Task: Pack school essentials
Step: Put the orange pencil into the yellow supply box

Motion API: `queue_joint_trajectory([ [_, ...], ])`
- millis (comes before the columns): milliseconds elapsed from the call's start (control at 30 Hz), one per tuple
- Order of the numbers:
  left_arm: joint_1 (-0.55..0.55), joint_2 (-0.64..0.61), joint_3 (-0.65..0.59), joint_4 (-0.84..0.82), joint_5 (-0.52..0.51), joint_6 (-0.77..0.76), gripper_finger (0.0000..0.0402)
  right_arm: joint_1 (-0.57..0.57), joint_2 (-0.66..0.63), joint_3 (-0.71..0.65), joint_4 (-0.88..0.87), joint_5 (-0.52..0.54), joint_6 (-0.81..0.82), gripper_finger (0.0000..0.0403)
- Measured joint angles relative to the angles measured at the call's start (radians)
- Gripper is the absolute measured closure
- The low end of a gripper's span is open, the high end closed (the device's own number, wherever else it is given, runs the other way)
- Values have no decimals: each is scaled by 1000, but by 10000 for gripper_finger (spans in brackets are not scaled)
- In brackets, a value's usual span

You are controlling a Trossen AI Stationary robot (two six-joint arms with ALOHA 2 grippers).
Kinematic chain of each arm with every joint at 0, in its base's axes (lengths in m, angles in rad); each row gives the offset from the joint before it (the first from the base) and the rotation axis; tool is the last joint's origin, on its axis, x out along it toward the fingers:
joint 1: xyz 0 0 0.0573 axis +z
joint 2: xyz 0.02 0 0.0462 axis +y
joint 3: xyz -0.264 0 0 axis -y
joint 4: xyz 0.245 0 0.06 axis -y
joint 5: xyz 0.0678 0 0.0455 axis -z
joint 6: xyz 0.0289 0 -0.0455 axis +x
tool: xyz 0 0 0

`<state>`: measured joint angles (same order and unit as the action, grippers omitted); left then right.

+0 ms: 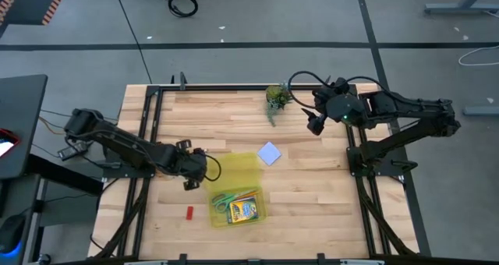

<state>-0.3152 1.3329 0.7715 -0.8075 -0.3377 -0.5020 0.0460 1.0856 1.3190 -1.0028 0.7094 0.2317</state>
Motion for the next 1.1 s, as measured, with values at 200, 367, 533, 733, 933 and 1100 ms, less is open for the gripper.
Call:
queue_joint_trajectory([
  [200,19,-68,-77,22,2,2,352,0,0,0,-1,0,8,44],
  [367,55,-115,-142,63,23,1,357,0,0,0,-1,0,39,44],
  [533,124,-166,-219,120,79,-7,358,0,0,0,0,0,42,44],
  [733,248,-208,-257,164,166,-42,367,0,0,0,4,0,58,44],
  [933,377,-222,-254,111,240,-69,362,0,0,0,8,0,84,44],
  [1100,476,-221,-254,71,315,-89,327,0,0,0,8,0,92,44],
])
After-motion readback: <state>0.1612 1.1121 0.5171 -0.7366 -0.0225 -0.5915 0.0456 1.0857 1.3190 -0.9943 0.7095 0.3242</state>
